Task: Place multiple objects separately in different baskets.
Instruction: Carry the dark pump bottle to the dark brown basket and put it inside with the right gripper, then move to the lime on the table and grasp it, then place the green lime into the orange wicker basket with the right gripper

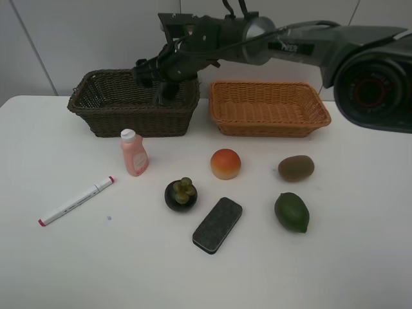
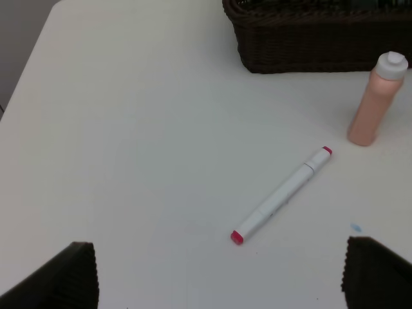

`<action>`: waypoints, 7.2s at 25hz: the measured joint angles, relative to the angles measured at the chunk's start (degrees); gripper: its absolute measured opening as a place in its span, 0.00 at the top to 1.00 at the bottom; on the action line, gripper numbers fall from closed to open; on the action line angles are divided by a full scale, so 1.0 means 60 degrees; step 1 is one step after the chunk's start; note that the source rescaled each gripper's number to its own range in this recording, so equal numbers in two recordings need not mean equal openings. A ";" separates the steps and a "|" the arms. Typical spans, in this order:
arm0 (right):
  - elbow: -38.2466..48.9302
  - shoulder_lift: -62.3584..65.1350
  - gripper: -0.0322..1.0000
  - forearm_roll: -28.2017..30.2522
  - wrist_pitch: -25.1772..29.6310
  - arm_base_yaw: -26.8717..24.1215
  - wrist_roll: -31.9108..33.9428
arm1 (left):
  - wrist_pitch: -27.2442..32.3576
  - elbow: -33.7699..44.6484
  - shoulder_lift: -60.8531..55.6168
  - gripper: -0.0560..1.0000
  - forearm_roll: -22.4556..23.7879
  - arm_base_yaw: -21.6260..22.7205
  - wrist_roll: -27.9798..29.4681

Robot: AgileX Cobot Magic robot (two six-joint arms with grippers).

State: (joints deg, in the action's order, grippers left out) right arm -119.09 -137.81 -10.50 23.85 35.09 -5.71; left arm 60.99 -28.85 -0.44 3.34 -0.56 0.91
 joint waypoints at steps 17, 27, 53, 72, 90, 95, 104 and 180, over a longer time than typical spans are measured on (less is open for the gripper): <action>0.0000 0.3338 0.01 0.3073 0.5436 0.0000 -0.0010 | 0.0000 0.0000 0.0000 0.00 0.0000 0.0000 0.0000; 0.0774 0.4534 0.01 0.3121 0.7640 -0.0111 0.0010 | 0.0000 0.0000 0.0000 0.00 0.0000 0.0000 0.0000; 0.9701 0.6747 0.01 0.1750 0.5360 -0.1486 0.1506 | 0.0000 0.0000 0.0000 0.00 0.0000 0.0000 0.0000; 1.2178 0.6753 0.01 0.0922 0.2498 -0.1663 0.1486 | 0.0000 0.0000 0.0000 0.00 0.0000 0.0000 0.0000; 1.2430 0.5966 0.03 0.0700 0.1819 -0.1663 0.1479 | 0.0000 0.0000 0.0000 0.00 0.0000 0.0000 0.0000; 1.2430 0.5966 0.15 0.0700 0.1720 -0.1663 0.1479 | 0.0000 0.0000 0.0000 0.00 0.0000 0.0000 0.0000; 1.2430 0.5966 0.51 0.0700 0.1710 -0.1663 0.1479 | 0.0000 0.0000 0.0000 0.00 0.0000 0.0000 0.0000; 0.3995 0.2319 0.01 0.3234 0.2694 -0.4451 0.2291 | 0.0000 0.0000 0.0000 0.00 0.0000 0.0000 0.0000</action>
State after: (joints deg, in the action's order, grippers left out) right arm -95.12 -123.89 8.90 40.01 8.38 8.03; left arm 60.99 -28.85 -0.44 3.34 -0.56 0.91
